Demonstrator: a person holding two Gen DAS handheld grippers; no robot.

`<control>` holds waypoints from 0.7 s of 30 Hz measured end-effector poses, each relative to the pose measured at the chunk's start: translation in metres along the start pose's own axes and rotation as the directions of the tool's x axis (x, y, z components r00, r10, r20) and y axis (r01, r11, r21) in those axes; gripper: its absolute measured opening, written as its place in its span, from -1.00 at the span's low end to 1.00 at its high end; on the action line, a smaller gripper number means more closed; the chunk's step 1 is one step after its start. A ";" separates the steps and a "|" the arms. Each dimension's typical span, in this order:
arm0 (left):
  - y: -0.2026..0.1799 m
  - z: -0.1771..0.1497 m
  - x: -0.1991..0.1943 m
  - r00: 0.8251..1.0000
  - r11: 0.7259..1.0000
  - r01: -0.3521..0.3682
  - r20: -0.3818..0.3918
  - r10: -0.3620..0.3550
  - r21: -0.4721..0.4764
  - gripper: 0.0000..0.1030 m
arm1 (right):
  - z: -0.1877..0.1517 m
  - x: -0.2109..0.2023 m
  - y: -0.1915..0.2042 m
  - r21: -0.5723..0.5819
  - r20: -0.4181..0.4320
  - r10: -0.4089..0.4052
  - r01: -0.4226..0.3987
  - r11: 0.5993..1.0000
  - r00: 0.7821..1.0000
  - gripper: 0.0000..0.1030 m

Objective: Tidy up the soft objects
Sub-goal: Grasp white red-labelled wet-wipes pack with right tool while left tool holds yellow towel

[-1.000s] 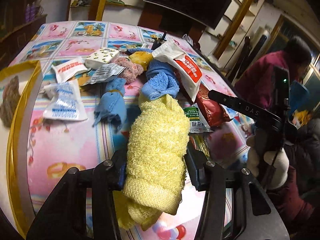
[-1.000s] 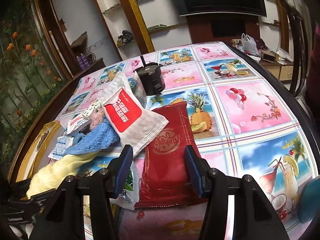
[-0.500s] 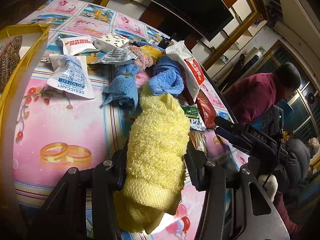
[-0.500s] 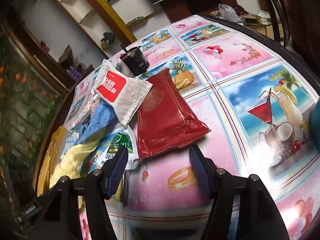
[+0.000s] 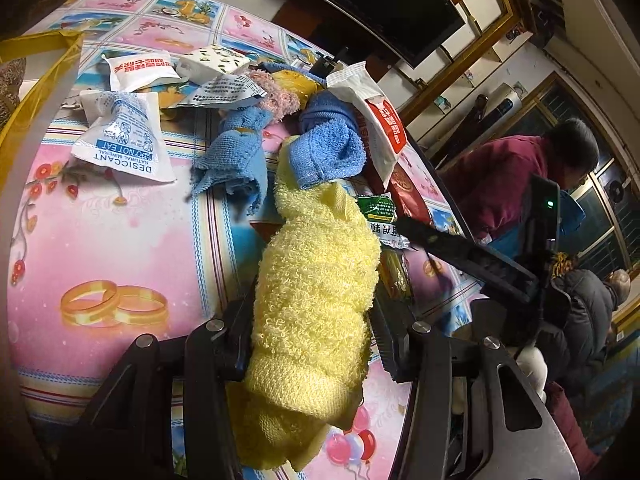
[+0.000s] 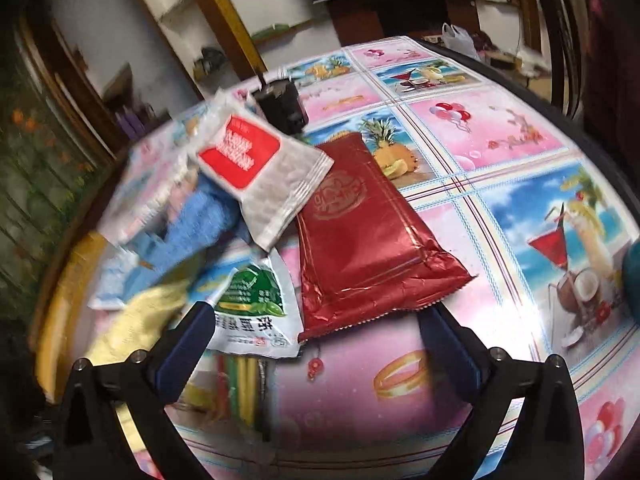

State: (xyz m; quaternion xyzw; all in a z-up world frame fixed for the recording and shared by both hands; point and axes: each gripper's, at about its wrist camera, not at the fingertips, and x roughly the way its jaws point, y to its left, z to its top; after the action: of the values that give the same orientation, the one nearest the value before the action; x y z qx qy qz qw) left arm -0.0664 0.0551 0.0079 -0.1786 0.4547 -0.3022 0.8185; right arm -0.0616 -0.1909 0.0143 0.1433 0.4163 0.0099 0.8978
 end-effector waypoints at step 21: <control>-0.007 -0.004 0.000 0.990 0.991 -0.129 0.054 0.131 -0.037 -0.05 | -0.003 0.001 0.008 -0.016 -0.002 0.140 -0.140 0.990 0.990 0.99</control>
State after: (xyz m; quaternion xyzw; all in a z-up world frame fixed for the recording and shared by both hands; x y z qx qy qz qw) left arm -0.0719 0.0497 0.0098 -0.1706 0.4472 -0.2354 0.8459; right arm -0.0621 -0.1826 0.0134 0.1648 0.4053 0.0763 0.8960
